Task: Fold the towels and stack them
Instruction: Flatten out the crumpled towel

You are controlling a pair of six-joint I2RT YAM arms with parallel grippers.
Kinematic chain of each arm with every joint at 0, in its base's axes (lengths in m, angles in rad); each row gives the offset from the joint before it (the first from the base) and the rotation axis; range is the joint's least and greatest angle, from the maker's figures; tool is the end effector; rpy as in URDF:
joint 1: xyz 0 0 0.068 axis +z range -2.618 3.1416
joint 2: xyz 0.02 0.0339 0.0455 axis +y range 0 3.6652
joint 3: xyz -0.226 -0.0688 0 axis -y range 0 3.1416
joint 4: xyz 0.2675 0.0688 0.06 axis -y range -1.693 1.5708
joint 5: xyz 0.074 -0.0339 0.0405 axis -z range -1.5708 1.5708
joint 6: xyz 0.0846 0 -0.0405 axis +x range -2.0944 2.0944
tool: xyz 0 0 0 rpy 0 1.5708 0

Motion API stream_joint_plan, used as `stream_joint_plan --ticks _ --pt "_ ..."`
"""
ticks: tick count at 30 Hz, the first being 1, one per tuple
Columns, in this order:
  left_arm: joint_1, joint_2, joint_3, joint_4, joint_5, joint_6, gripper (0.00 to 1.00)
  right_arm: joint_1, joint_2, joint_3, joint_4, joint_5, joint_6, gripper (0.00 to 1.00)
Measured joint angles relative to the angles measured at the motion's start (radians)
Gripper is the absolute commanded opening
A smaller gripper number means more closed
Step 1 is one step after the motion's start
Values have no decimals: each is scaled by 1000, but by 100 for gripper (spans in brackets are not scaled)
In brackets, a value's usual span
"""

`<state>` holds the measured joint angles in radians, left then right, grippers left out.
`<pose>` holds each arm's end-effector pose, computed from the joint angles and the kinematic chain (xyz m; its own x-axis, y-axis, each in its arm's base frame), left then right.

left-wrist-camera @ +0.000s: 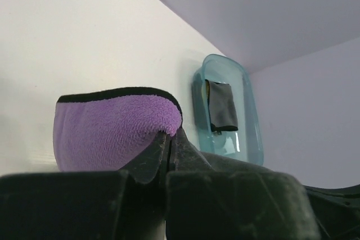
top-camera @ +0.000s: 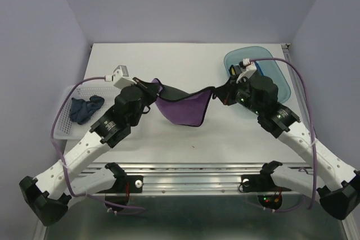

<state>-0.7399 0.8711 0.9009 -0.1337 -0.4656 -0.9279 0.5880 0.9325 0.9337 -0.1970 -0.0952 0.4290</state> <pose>0.2389 -0.1667 0.3388 -0.2642 -0.7272 -0.6335 0.1022 0.6321 -0.7681 0.2518 0.1775 0.3245 -0.4092 0.2249 -0.8843 -0.5054 0.7511 0.4248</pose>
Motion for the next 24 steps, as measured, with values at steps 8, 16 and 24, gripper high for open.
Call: stream_joint_plan --ticks 8,16,24 --pt "232 389 220 35 138 99 0 -68 368 320 -39 129 -79 1" --pt "244 370 243 135 223 145 0 -124 396 377 -32 167 -111 1" --pt "165 298 -295 260 342 48 95 -122 220 -52 -33 146 0 15"
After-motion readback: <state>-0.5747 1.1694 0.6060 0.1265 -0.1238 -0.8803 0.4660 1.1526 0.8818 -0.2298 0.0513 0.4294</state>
